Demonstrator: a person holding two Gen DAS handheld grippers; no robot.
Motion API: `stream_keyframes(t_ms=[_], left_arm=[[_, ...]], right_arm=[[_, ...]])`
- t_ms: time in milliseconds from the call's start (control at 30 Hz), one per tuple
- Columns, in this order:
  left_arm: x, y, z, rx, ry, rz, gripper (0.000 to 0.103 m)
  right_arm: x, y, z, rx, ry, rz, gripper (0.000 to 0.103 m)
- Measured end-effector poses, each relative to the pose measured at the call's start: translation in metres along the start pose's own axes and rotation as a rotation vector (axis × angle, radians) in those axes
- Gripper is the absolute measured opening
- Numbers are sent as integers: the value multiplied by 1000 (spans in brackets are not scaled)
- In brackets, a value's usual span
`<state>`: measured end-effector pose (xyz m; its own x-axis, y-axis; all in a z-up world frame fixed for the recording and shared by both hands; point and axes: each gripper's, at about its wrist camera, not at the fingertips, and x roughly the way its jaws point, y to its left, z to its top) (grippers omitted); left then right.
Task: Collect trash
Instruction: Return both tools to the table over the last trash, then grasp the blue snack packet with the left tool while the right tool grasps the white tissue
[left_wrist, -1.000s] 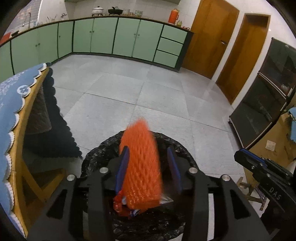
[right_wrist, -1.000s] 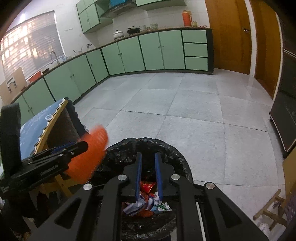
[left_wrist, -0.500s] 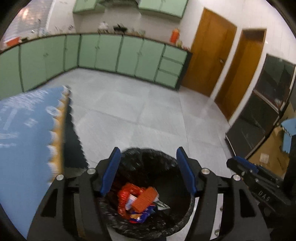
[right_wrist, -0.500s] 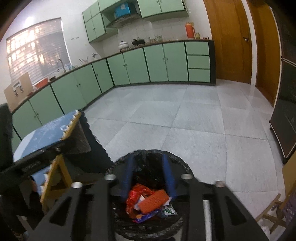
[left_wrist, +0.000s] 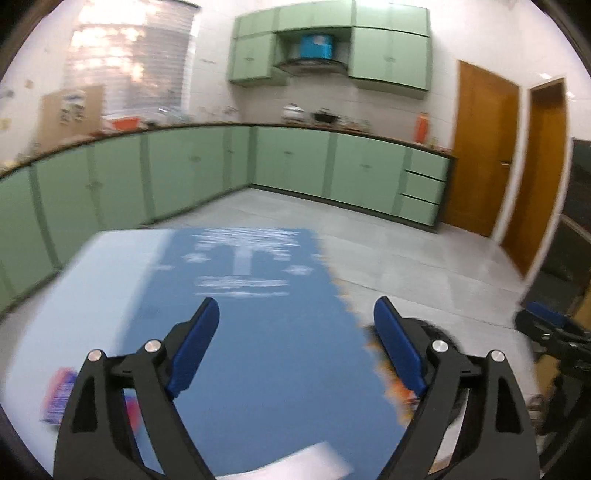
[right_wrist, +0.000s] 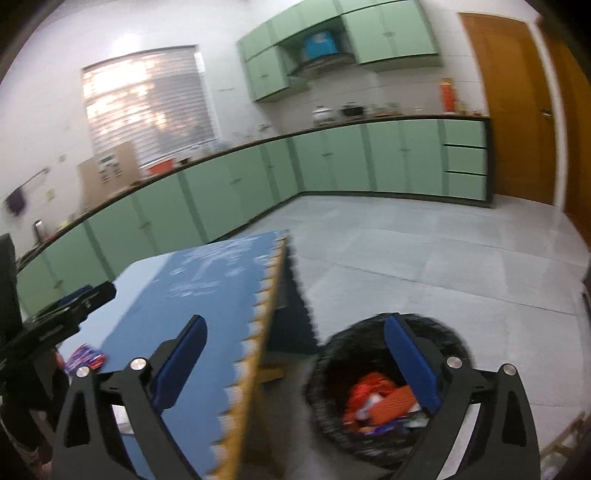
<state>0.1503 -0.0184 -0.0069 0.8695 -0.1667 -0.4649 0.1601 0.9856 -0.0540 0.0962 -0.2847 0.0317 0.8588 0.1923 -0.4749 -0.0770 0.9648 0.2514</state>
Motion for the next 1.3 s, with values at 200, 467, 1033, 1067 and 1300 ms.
stream_keyframes(t_ms=[200,467,1033,1067,1300], left_arm=[[-41,57,-20,-4,-46,190,83],[-69,107,-43,-41,-49,289,83],[-68,149,-66,-132,25,335,83],[-67,148,-66,-137,31,335,83],[-52,150,-72,-152,96,304,83]], right_arm=[[9,73,-35,-29,33,137,95],[30,139,-84,-154,150,251,84],[64,159,-119,-227,266,188,5],[65,158,-119,-222,268,191,4],[53,150,-92,-202,184,173,3]])
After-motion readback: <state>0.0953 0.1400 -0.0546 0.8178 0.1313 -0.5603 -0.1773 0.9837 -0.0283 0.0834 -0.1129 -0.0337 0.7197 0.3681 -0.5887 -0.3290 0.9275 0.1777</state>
